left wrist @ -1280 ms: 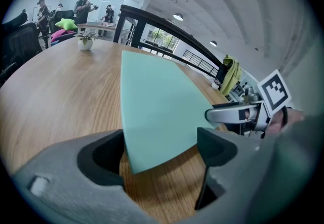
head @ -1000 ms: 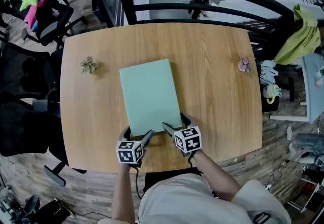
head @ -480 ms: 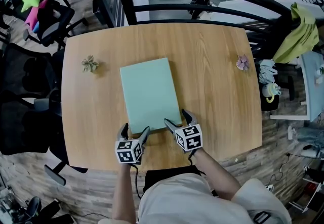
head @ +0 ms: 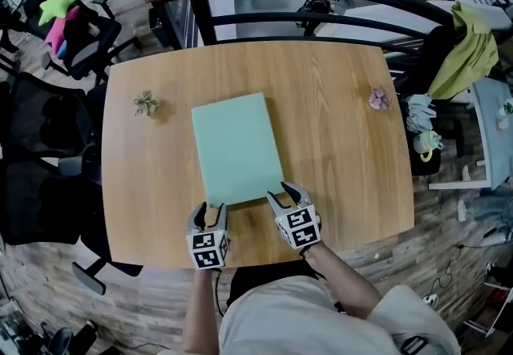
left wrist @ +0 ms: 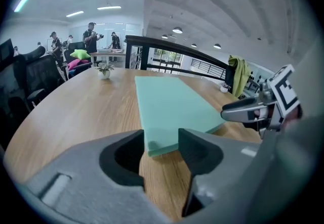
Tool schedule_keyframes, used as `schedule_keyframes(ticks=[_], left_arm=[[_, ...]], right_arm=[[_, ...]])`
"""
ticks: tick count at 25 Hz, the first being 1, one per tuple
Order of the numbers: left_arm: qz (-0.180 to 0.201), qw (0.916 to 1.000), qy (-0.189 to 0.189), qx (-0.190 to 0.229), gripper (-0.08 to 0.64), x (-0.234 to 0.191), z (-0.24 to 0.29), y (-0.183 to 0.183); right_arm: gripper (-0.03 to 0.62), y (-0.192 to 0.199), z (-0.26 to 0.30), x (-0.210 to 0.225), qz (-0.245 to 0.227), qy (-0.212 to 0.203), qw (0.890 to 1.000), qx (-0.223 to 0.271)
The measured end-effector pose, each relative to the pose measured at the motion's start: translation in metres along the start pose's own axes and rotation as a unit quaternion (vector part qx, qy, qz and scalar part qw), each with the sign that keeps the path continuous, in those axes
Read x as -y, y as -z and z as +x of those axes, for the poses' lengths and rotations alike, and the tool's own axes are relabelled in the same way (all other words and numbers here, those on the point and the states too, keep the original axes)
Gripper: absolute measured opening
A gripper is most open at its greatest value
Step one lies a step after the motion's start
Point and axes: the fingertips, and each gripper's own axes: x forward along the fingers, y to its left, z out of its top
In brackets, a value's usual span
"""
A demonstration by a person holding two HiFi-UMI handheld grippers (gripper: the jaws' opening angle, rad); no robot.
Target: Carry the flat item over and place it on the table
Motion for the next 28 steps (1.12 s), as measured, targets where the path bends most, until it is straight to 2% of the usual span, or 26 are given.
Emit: schedule_keyframes(ticks=[4, 9, 19, 28], left_arm=[[0.008, 0.9998, -0.013, 0.009, 0.099, 0.003, -0.015, 0.003], [0.014, 0.9992, -0.025, 0.029, 0.004, 0.010, -0.034, 0.006], [0.021, 0.9986, -0.022, 0.042, 0.002, 0.026, -0.066, 0.024], [0.010, 0.9985, -0.004, 0.054, 0.002, 0.041, -0.094, 0.044]], right_arm=[[0.128, 0.003, -0.013, -0.010, -0.004, -0.002, 1.000, 0.005], [0.077, 0.018, -0.030, -0.024, -0.012, -0.007, 1.000, 0.005], [0.011, 0.037, -0.060, -0.050, -0.027, -0.003, 0.999, 0.018], [0.011, 0.045, -0.082, -0.080, -0.014, 0.001, 0.999, 0.039]])
